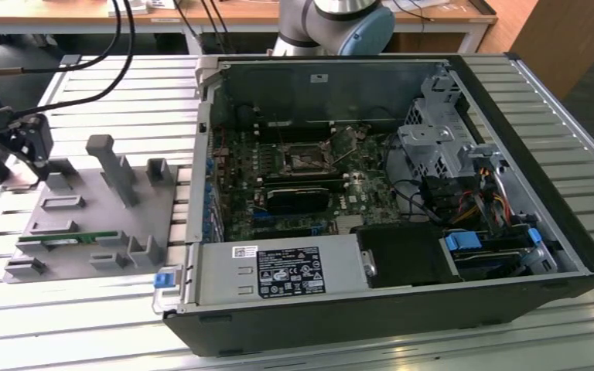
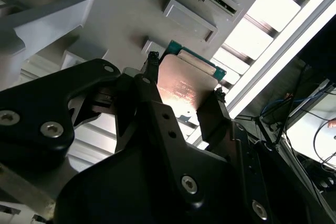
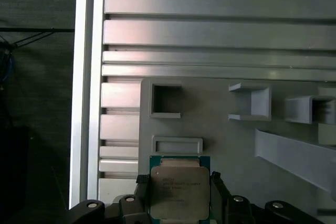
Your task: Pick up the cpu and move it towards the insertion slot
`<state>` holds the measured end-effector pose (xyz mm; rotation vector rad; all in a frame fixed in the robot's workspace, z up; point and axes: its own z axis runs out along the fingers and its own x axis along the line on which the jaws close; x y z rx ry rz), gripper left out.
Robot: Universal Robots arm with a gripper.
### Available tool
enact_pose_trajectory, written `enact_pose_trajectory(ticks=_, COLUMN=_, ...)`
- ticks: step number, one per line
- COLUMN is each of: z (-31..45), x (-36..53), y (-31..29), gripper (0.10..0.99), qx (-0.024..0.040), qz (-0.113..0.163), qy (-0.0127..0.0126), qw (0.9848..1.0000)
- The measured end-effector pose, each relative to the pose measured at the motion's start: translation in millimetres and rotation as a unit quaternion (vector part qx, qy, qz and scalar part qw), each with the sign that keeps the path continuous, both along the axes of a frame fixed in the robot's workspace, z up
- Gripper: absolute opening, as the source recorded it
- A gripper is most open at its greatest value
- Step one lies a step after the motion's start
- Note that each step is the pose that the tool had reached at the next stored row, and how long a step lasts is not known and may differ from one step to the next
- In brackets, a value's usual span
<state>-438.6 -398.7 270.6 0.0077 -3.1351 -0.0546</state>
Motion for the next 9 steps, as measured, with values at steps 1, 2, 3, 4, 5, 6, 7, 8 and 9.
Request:
enact_pose_trajectory(ticks=1, z=0.8, x=0.0, y=0.1, gripper=0.541, qx=-0.0001, qz=0.000, qy=0.0000, qw=1.0000)
enact_pose_trajectory(ticks=2, z=1.8, x=0.0, y=0.3, gripper=0.541, qx=-0.0002, qz=0.000, qy=0.0000, qw=1.0000)
enact_pose_trajectory(ticks=3, z=2.7, x=0.0, y=0.5, gripper=0.541, qx=-0.0003, qz=0.000, qy=0.0000, qw=1.0000)
enact_pose_trajectory(ticks=4, z=3.7, x=0.0, y=0.7, gripper=0.541, qx=-0.0003, qz=0.000, qy=0.0000, qw=1.0000)
enact_pose_trajectory(ticks=5, z=4.5, x=0.0, y=0.8, gripper=0.541, qx=-0.0004, qz=0.000, qy=0.0000, qw=1.0000)
enact_pose_trajectory(ticks=6, z=5.4, x=0.0, y=1.0, gripper=0.541, qx=-0.0005, qz=0.000, qy=0.0000, qw=1.0000)
enact_pose_trajectory(ticks=7, z=6.3, x=0.0, y=1.1, gripper=0.541, qx=-0.0006, qz=0.000, qy=0.0000, qw=1.0000)
enact_pose_trajectory(ticks=8, z=7.1, x=0.0, y=1.3, gripper=0.541, qx=-0.0007, qz=0.000, qy=0.0000, qw=1.0000)
enact_pose_trajectory(ticks=9, z=8.0, x=0.0, y=1.7, gripper=0.541, qx=-0.0008, qz=0.000, qy=-0.0001, qw=1.0000)
